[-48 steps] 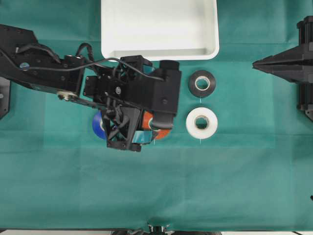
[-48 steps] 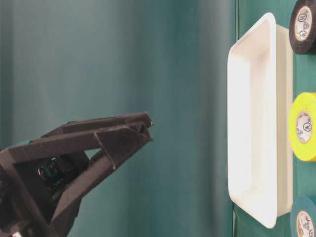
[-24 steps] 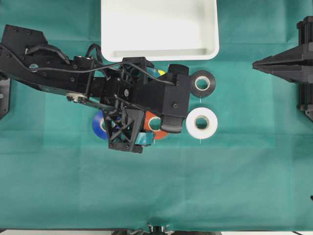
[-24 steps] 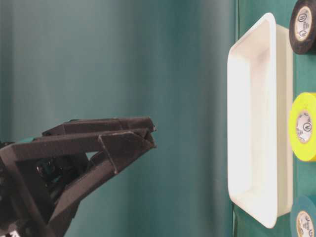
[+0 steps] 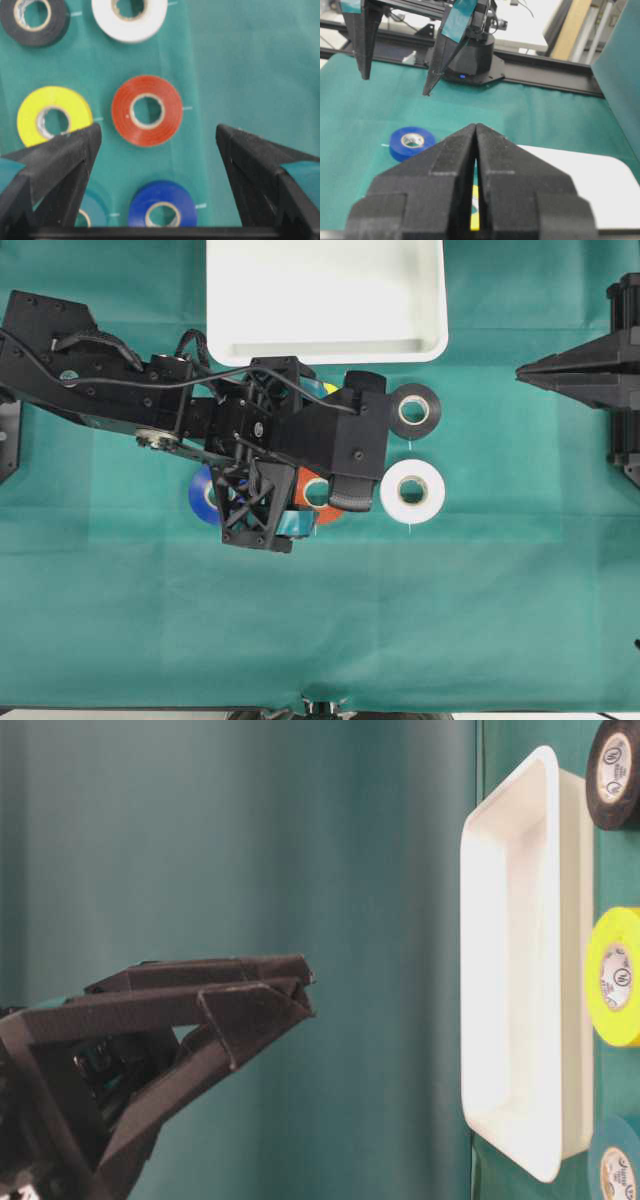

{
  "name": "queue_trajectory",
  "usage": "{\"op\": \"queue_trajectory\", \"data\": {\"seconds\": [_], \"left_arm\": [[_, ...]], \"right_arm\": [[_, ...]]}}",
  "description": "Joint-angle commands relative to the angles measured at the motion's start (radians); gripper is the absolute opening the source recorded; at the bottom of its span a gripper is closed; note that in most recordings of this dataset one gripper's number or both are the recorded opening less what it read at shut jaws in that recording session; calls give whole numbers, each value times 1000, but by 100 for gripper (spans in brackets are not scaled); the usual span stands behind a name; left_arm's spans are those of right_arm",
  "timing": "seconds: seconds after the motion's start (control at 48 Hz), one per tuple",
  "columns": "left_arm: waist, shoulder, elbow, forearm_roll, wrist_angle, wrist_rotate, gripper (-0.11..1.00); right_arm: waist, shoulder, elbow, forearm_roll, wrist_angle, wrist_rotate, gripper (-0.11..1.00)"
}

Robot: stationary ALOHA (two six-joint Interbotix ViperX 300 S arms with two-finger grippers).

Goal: Place the tape from the fixed location into the white case.
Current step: 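Lower the left gripper with one finger into the orange roll's hole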

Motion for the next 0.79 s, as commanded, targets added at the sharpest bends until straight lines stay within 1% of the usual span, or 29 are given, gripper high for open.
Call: {"op": "queue_trajectory", "data": {"seconds": [0.0,0.25,0.521,0.771], "left_arm": [[-3,-11,-8,2,-12,-2,100],[-2,12,32,3,-40,-2,100],[-12,57,89,3,-121,-2,100],[-29,106,100,3,-158,-2,100]], "right_arm": [[0,6,-29,-2,-5,0,0],[0,6,-29,-2,-5,0,0],[2,6,-29,-2,-5,-3,0],[2,6,-28,-2,-5,-3,0]]}}
